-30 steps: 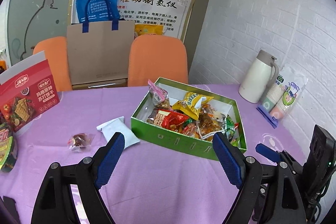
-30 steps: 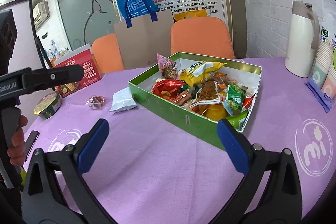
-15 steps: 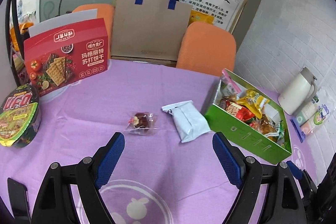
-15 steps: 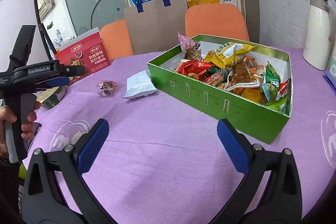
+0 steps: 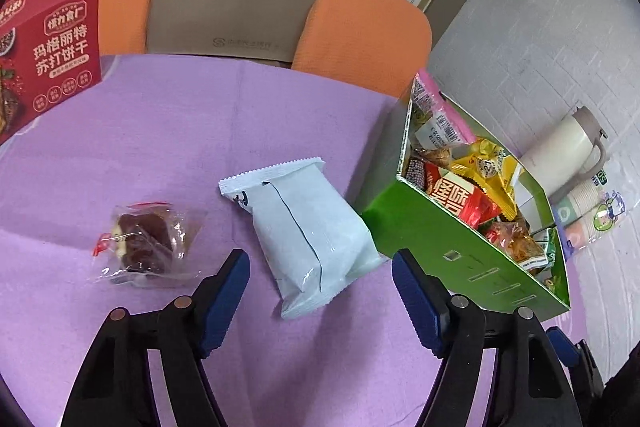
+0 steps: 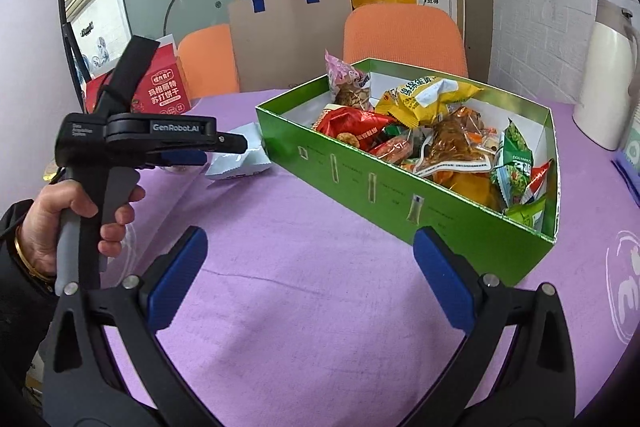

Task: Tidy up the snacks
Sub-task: 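Move both tools away from the box toward the white sealed packet, then grasp the white sealed packet with both tools together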

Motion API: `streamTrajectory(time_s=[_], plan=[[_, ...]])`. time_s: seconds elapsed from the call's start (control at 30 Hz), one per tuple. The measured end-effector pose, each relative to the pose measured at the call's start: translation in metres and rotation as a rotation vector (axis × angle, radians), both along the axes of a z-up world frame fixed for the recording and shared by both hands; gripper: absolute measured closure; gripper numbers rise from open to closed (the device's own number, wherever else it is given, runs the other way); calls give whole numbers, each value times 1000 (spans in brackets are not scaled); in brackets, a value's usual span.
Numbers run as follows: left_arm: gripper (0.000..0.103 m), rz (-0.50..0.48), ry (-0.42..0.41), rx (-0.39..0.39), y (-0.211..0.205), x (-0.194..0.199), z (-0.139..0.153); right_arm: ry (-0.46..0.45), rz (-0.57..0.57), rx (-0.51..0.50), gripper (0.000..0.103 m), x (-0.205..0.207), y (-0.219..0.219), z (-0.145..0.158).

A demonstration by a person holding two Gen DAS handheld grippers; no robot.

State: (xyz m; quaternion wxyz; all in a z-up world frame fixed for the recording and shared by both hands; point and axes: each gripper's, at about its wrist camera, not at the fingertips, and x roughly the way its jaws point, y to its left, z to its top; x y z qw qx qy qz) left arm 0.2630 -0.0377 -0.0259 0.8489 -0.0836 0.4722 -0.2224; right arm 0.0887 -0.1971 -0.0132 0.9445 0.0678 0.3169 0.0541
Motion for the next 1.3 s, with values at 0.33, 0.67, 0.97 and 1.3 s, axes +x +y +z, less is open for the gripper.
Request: streamTrajectory(time_s=[0.33,0.67,0.97,1.3], plan=[[51,-36,3,9,-9,-3,-15,59,51,13,1,3,5,-14],[51,-198,55,-47,13,-102,-8,141,271,56,1,-6,45,-27],[40,-150,51,-127,47,-126,4,197,306,159,4,5,60,-30],[44,-196,95,-126,24,-118,-8,243,298,202,52,17,67,-41]])
